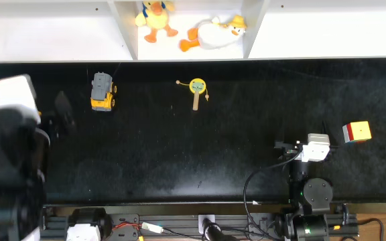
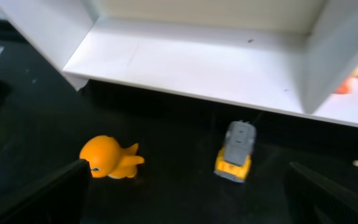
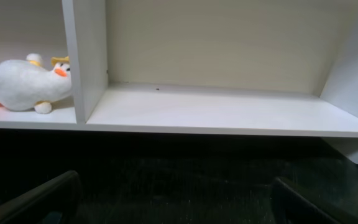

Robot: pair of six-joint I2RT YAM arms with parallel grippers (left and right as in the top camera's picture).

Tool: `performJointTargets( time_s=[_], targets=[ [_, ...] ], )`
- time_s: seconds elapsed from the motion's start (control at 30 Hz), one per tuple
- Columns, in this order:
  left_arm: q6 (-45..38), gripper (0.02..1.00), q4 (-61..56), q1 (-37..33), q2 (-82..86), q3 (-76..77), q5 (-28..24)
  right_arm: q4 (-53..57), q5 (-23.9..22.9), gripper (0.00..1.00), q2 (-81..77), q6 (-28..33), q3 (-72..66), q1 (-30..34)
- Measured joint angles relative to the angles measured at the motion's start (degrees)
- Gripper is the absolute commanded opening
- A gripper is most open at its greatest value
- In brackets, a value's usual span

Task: Store Toys

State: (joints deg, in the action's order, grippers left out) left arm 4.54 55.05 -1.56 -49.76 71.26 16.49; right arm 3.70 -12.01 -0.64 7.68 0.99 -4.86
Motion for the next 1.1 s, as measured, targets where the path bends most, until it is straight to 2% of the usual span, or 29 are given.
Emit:
performJointTargets(
  time_s=[0.1, 0.37, 0.5, 0.63, 0.77, 1.1],
  targets=[
    [-0.55, 0.991, -0.24, -5.22, -3.72, 0.09, -1.44, -0.07, -0.02, 0.993, 0.0, -0.02, 0.0, 0.02],
    [-8.57, 0.993, -4.85, -30.67, -9.2, 0.09, -14.84, -0.04, -0.02, 0.996, 0.0, 0.0, 0.0, 0.0],
    [-13.99, 0.996, -6.71, -37.73, -11.39, 0.11, -19.23, -0.02, 0.0, 0.996, 0.0, 0.0, 0.0, 0.02],
    [-20.96, 0.996, -6.86, -41.31, -16.37, 0.13, -23.87, -0.04, -0.02, 0.996, 0.0, -0.02, 0.0, 0.02],
    [-27.67, 0.998, -7.28, -42.05, -22.91, 0.13, -28.37, -0.02, -0.02, 0.996, 0.0, 0.0, 0.0, 0.02],
    [-37.07, 0.998, -8.02, -44.33, -34.1, 0.13, -34.18, -0.04, 0.0, 0.996, 0.0, 0.0, 0.0, 0.02]
  ],
)
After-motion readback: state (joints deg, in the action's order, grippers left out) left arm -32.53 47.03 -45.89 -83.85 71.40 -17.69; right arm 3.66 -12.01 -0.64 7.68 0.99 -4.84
